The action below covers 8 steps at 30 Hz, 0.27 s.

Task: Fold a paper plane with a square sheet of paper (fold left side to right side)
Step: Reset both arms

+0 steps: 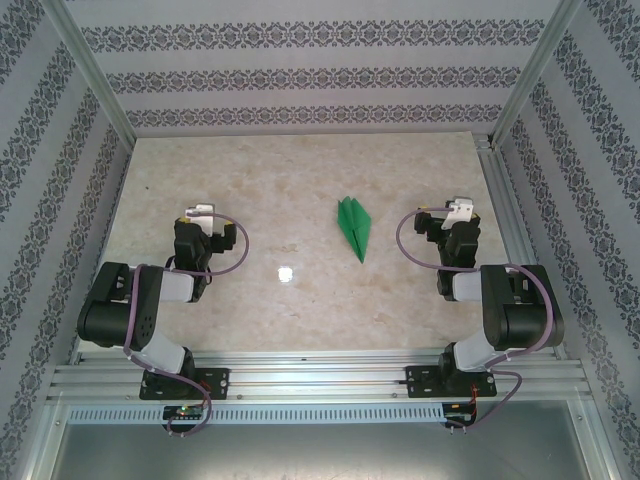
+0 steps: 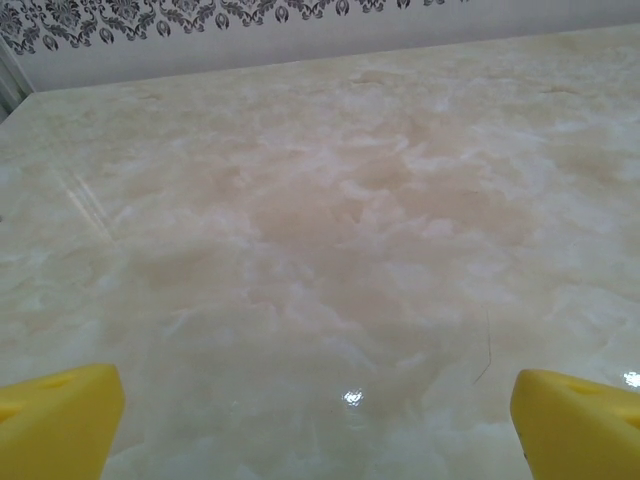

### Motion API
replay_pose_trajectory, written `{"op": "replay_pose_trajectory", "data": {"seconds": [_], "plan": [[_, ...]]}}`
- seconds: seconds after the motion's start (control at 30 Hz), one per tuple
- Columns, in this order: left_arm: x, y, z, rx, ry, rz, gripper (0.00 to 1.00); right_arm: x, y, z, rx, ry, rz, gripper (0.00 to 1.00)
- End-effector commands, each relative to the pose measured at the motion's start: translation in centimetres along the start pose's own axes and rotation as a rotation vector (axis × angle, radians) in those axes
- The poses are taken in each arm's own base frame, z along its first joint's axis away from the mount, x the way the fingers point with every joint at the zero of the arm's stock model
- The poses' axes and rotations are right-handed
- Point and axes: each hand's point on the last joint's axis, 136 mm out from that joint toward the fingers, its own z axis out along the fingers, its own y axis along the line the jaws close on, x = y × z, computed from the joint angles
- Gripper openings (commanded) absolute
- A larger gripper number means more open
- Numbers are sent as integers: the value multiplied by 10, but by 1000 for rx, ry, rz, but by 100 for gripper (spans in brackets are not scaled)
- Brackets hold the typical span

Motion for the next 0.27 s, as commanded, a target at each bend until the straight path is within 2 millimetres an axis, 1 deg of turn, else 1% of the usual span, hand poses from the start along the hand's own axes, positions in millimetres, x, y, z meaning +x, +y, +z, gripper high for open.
{"op": "replay_pose_trajectory", "data": {"seconds": [0.0,0.23], "plan": [[-12,5,1,-10,-37,-17,100,-9,7,0,-38,-33,-16,98],[-13,5,1,-10,-41,-15,100,-9,4,-1,-19,-36,-13,98]]}}
